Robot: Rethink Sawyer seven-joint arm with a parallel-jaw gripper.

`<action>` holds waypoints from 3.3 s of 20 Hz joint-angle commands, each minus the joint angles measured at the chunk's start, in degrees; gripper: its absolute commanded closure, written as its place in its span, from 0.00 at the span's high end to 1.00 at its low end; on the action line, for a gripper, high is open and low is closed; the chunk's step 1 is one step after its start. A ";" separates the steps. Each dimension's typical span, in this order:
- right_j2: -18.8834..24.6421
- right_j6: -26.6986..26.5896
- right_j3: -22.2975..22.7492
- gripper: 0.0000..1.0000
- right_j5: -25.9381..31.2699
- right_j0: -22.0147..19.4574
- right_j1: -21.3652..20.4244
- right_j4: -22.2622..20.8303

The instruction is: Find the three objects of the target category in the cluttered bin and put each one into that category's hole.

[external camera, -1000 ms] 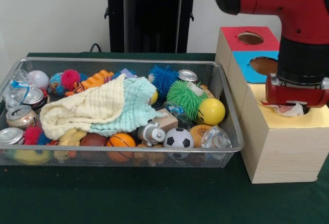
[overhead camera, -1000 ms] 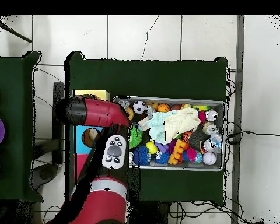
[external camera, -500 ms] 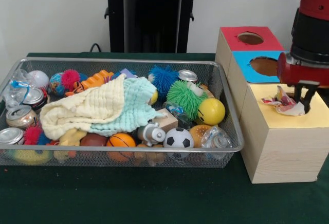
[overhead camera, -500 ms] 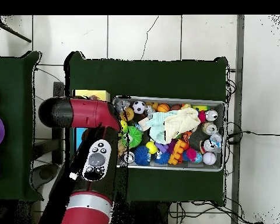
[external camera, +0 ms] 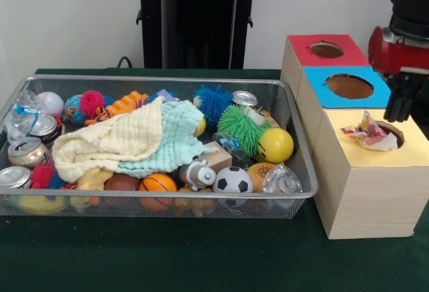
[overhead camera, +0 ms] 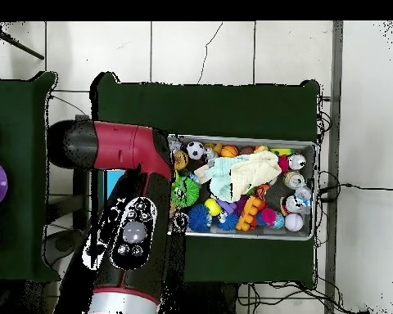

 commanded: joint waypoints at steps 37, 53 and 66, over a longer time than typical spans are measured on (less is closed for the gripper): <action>-3.41 4.12 3.14 0.00 -0.99 -7.13 -4.39 -16.13; 1.02 3.01 8.05 0.00 -9.47 -11.12 -4.14 -17.47; 5.39 1.32 11.96 0.00 -17.27 -15.62 -3.35 -18.79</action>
